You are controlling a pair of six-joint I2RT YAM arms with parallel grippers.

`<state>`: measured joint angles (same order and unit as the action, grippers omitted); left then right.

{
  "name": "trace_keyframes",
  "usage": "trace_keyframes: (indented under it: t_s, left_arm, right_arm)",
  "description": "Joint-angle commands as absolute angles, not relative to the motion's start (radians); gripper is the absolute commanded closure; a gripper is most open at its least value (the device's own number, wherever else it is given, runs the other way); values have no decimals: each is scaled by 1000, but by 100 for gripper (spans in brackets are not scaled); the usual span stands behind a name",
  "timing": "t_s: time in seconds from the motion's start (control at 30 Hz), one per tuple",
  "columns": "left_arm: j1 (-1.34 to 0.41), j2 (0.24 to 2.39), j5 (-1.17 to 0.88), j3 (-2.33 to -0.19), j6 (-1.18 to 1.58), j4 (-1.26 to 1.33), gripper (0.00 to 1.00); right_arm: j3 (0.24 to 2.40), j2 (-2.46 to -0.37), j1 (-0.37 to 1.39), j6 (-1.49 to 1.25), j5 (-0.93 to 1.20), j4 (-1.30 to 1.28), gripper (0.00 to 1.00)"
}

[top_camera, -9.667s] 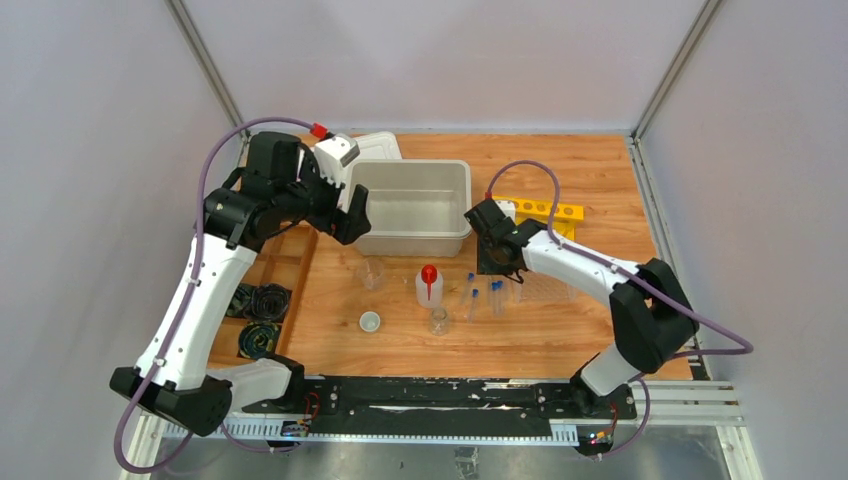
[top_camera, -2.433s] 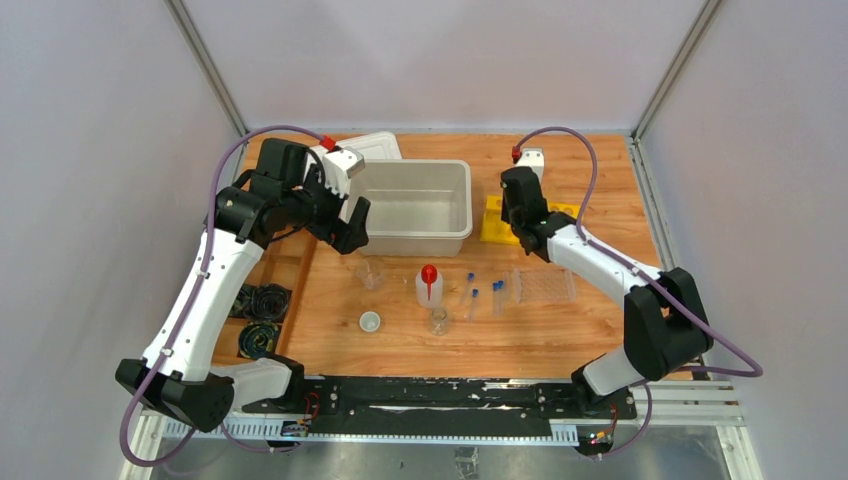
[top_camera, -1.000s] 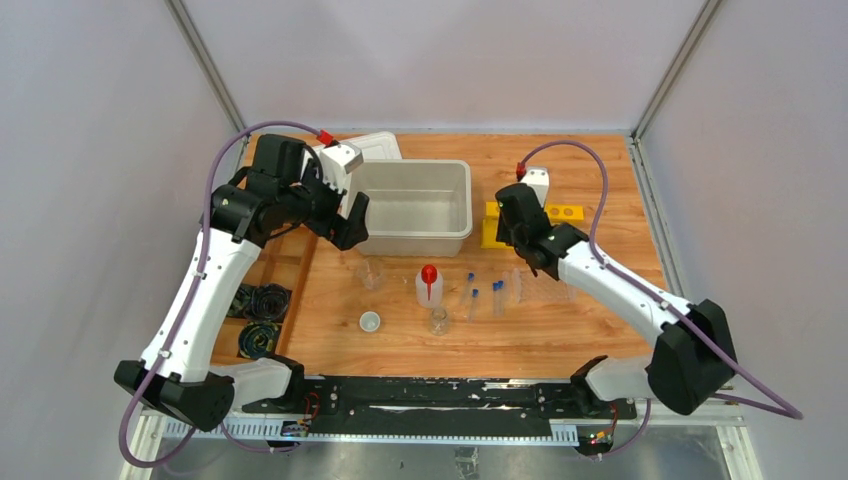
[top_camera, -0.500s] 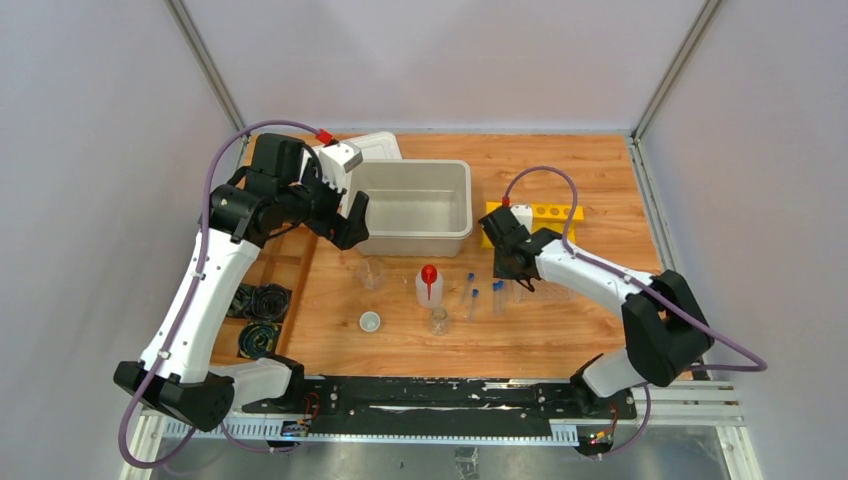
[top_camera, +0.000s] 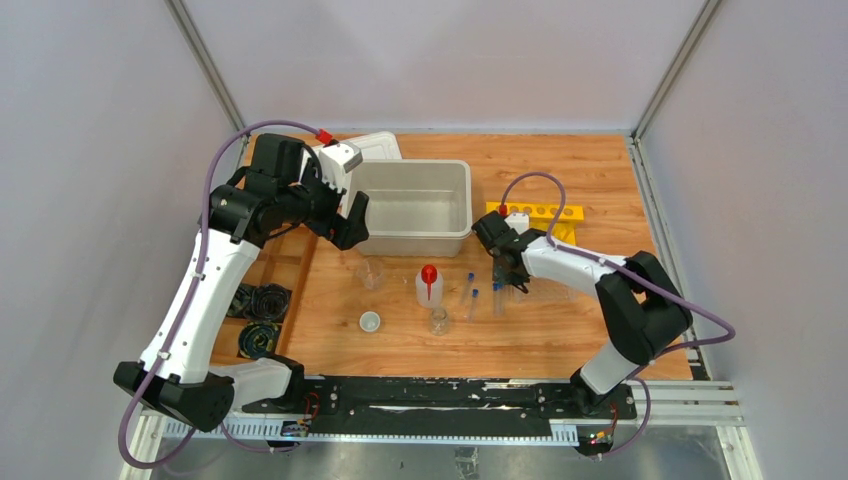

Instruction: Organize the chemistry lab equipment

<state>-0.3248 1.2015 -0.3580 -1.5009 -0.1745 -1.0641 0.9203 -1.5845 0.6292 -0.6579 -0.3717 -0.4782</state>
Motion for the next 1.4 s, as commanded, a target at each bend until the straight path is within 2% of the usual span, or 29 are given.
trace_keyframes:
  t_s: [0.0, 0.27, 0.43, 0.6, 0.73, 0.93, 1.13, 1.37]
  left_arm:
    - [-326, 1190, -366, -1510, -176, -1066, 0]
    - [-325, 1192, -364, -1518, -182, -1065, 0]
    - [-325, 1192, -362, -1522, -184, -1066, 0]
    - [-325, 1191, -359, -1528, -181, -1068, 0]
    - [-325, 1180, -366, -1534, -182, -1068, 0]
    - [-325, 1171, -382, -1536, -183, -1068, 0]
    - [-325, 1164, -439, -1548, -180, -1066, 0]
    - [-325, 1143, -524, -1571, -188, -1065, 0]
  right_arm:
    - [938, -1607, 643, -689, -431, -478, 80]
    - [951, -1659, 644, -689, -389, -451, 80]
    - [947, -1672, 644, -690, -361, -432, 73]
    - [956, -1694, 643, -688, -341, -422, 71]
    - [958, -1690, 641, -689, -335, -419, 79]
    - [954, -1583, 644, -694, -344, -436, 100]
    - [1016, -1376, 697, -674, -324, -465, 100]
    - [1125, -1189, 846, -632, -311, -321, 100]
